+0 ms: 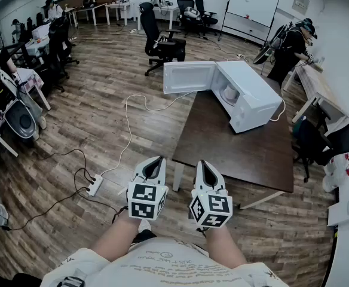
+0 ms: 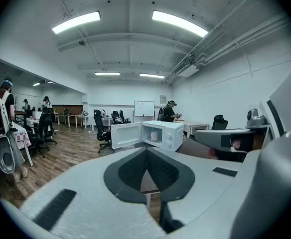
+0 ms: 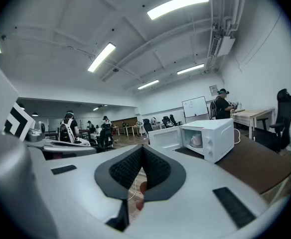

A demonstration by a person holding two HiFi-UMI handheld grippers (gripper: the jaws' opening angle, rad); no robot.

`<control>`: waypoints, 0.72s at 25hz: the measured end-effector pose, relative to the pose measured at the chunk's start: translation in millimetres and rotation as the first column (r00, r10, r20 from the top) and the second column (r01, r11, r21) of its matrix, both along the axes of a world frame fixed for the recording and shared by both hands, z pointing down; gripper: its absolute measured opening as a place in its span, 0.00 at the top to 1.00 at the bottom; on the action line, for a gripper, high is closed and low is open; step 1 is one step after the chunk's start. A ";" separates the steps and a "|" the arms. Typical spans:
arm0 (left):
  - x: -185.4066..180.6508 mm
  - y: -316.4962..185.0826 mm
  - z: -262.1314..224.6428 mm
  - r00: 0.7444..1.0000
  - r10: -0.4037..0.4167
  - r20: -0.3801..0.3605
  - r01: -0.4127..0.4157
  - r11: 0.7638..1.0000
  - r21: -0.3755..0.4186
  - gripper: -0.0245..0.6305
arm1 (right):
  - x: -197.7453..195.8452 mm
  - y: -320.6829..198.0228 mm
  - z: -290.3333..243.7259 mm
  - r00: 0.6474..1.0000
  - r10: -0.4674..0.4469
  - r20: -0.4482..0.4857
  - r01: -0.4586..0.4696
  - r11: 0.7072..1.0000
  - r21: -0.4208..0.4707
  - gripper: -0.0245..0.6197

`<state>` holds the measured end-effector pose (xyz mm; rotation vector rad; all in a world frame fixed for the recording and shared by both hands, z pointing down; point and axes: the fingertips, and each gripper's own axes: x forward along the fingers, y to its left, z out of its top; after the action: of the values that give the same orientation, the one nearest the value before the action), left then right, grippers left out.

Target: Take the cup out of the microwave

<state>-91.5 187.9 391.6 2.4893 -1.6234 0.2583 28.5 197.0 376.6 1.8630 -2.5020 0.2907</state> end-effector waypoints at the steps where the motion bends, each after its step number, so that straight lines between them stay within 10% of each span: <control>1: -0.2 -1.0 0.7 1.000 0.002 0.000 -0.002 1.000 -0.002 0.94 | -0.9 -1.1 0.4 1.000 0.001 -0.001 -0.001 1.000 -0.001 0.94; 18: -31.9 -49.8 16.2 1.000 0.010 -0.027 -0.011 1.000 -0.029 0.94 | -41.1 -47.5 10.2 1.000 -0.015 -0.010 0.015 1.000 -0.023 0.94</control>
<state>-123.4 138.0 407.8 2.4700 -1.5849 0.2473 -12.6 149.5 386.8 1.8318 -2.4939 0.3082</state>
